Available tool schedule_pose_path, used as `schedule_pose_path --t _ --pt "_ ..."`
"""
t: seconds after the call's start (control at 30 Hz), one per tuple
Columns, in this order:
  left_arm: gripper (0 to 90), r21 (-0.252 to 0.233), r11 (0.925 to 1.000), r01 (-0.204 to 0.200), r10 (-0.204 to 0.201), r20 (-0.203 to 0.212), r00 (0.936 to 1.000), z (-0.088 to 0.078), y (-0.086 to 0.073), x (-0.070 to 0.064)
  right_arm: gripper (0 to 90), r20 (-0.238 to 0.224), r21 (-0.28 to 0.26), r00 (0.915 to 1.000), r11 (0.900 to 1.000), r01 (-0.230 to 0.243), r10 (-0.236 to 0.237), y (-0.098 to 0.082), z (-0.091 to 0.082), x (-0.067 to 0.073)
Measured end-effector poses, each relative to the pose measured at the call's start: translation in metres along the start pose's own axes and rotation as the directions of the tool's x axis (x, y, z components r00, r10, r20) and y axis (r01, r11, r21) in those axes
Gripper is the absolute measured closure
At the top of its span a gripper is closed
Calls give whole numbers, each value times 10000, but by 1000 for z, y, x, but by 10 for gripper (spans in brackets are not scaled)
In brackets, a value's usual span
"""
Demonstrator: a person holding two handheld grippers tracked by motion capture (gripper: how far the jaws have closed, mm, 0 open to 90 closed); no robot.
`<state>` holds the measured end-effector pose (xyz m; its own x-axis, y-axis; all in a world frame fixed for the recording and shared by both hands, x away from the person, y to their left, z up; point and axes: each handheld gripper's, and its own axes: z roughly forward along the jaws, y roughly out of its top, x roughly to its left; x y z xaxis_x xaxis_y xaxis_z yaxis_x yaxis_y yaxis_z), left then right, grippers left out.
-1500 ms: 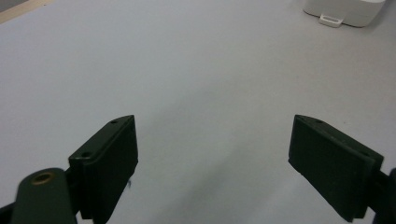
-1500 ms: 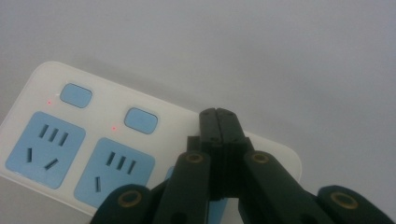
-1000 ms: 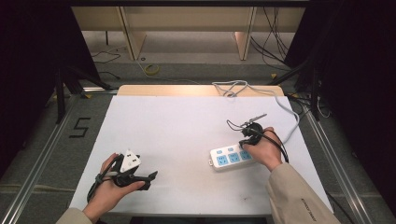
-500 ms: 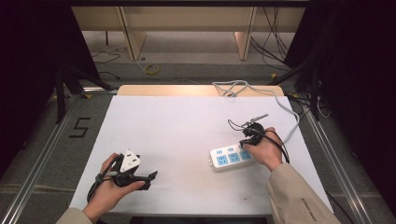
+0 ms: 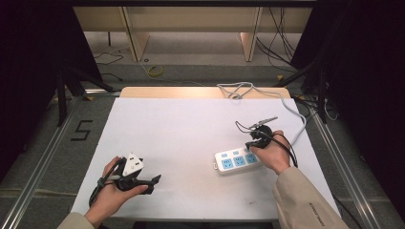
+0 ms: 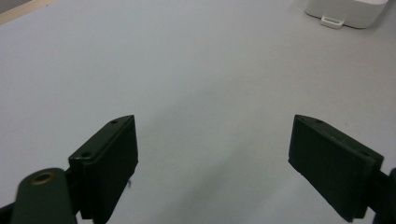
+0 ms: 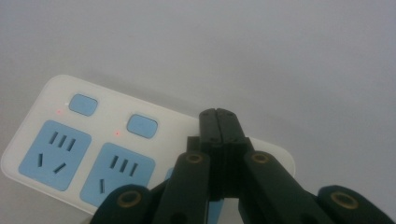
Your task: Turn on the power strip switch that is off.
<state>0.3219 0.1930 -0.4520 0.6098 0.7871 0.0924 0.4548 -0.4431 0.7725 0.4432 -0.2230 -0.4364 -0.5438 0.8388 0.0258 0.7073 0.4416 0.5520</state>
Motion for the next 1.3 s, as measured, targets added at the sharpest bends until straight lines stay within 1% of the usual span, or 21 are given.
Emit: schedule_pose_path --t 0.27,0.57,0.83,0.9,0.97,1.3 --pt "153 -22 10000 16 -16 -3 10000 0 0 0 900 -85 -322 10000 9995 -22 19 -2 -4 -2" --pt "153 -14 10000 9 -9 -32 10000 -1 0 1 900 -120 -537 9999 9985 -56 50 -5 -10 -1" --pt "153 -35 10000 36 -36 -42 10000 -1 0 0 900 -280 -923 9995 9957 108 -134 -9 -19 1" --pt "153 -25 10000 12 -12 -50 10000 -1 0 1 882 -387 -1060 9991 9943 108 -150 -11 -22 3" --pt "154 -32 10000 24 -25 -49 10000 -1 -1 1 881 -411 -1188 9988 9927 223 -274 -12 -25 4" --pt "153 -24 10000 25 -25 -56 10000 -1 -1 1 851 -637 -1441 9969 9888 374 -470 -25 -34 11"
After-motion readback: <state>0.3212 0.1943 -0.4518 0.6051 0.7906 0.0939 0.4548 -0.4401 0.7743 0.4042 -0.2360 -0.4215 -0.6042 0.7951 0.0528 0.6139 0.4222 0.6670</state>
